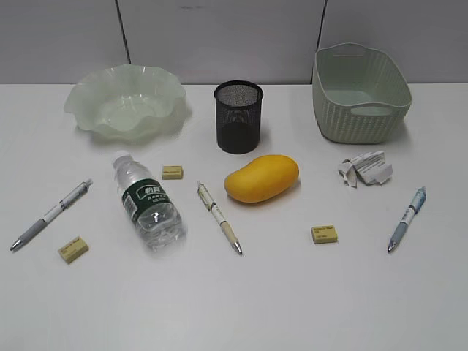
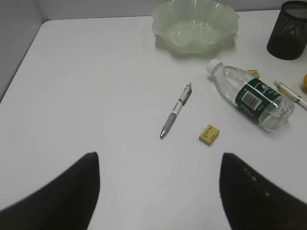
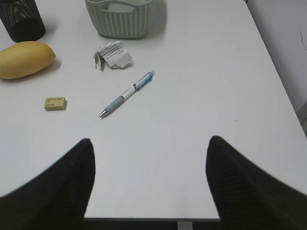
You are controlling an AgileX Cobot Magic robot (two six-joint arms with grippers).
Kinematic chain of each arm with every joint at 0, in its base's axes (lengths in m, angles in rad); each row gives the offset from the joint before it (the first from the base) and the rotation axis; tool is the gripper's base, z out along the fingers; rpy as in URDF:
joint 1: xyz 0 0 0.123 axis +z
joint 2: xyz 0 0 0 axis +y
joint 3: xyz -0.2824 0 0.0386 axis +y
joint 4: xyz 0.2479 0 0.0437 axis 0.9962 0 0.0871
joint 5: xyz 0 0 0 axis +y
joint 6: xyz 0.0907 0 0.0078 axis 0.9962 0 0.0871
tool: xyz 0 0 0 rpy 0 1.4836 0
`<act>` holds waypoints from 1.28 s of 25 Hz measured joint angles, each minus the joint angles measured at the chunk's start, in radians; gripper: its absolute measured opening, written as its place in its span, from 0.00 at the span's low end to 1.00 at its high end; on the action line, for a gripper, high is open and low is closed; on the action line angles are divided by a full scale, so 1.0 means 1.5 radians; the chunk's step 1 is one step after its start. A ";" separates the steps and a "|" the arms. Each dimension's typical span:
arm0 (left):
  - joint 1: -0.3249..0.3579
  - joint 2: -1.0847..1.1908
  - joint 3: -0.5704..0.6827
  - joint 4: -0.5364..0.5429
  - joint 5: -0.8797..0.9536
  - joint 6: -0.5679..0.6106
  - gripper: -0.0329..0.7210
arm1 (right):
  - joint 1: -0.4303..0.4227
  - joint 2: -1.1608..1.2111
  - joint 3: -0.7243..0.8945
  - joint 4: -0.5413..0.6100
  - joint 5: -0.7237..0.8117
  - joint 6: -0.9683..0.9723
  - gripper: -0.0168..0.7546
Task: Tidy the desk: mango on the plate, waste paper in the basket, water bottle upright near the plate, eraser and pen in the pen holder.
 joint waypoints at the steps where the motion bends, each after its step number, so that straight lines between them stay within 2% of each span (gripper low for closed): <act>1: 0.000 0.000 0.000 -0.001 -0.001 0.000 0.82 | 0.000 0.000 0.000 0.000 0.000 0.000 0.76; 11: 0.000 0.139 -0.064 -0.016 -0.102 0.000 0.82 | 0.000 0.000 0.000 0.000 0.000 0.000 0.76; 22: -0.002 0.429 -0.157 -0.057 -0.223 0.006 0.81 | 0.000 0.000 0.000 0.000 0.000 0.000 0.76; 27: -0.033 0.560 -0.208 -0.079 -0.263 0.054 0.81 | 0.000 0.000 0.000 0.000 0.000 0.000 0.76; 32: -0.088 0.664 -0.259 -0.080 -0.270 0.060 0.81 | 0.000 0.000 0.000 0.000 0.000 0.000 0.76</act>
